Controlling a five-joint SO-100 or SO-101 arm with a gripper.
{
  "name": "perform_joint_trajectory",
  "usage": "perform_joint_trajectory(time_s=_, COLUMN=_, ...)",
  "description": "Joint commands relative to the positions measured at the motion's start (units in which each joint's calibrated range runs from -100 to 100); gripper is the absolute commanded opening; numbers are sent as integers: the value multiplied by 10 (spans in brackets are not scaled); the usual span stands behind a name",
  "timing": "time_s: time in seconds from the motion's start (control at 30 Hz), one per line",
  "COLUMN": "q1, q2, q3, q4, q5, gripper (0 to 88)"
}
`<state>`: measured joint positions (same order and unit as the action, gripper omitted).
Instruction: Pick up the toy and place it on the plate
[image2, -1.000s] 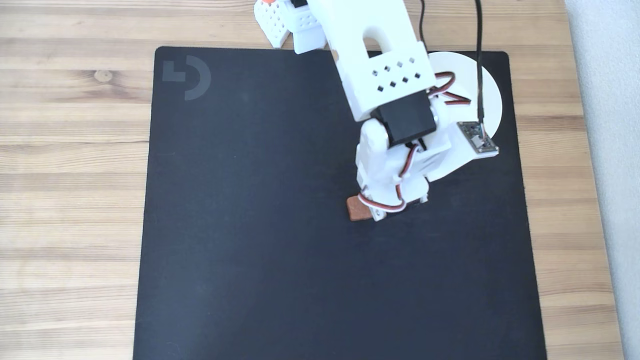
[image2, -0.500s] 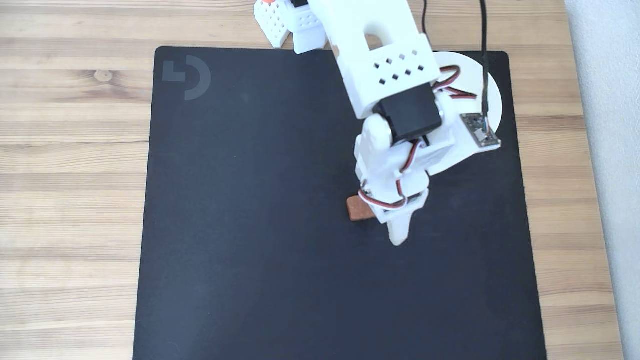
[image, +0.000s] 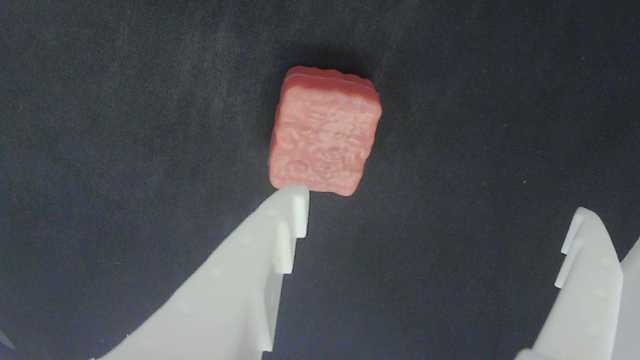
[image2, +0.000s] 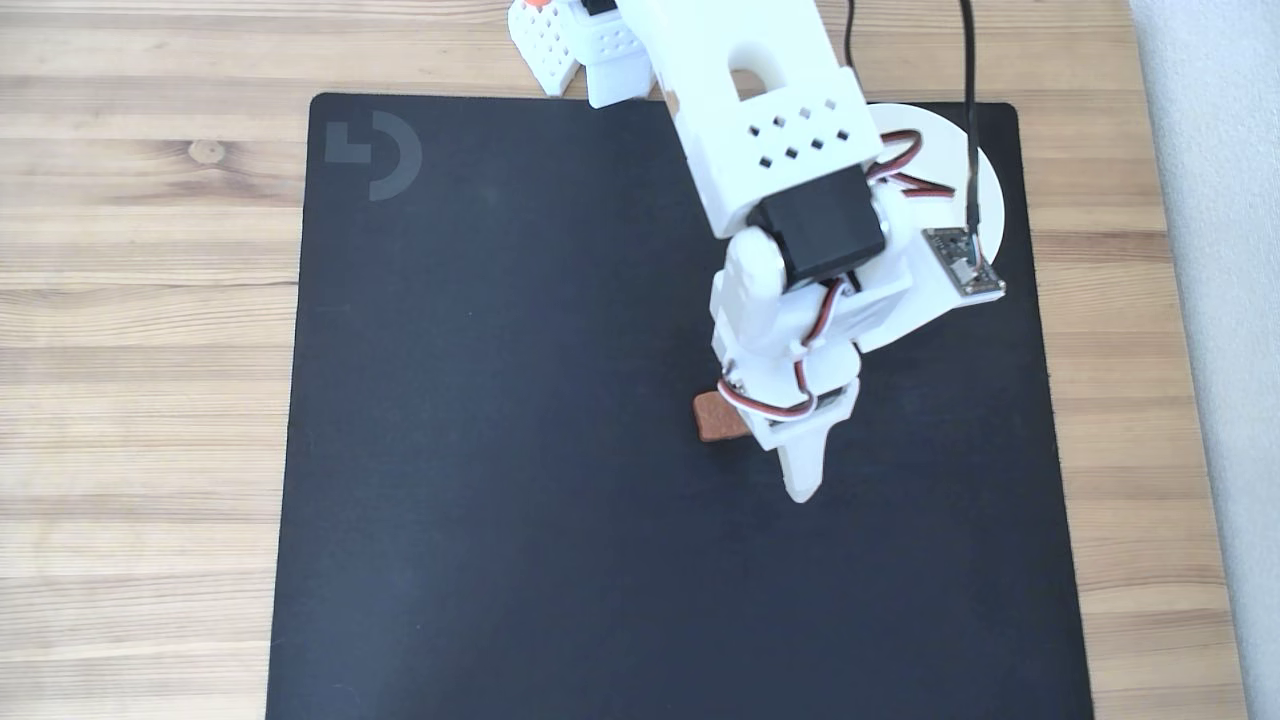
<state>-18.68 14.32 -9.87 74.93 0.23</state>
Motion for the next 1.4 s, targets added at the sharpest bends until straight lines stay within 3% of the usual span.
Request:
perform_joint_trajectory(time_s=0.0, q1=10, q2=-3, q3=-17, q4=19, q5=-26, gripper=364)
perform_joint_trajectory(time_s=0.1, q1=17, q2=-3, q3=-15, q4=25, q5=-60, gripper=362)
perform_joint_trajectory(time_s=0.37, q1=21, q2=-3, q3=-9, q4=31, q5=-89, gripper=361)
perform_joint_trajectory(time_s=1.37, q1=22, q2=-2, q3=-6, q4=84, q5=-70, gripper=352)
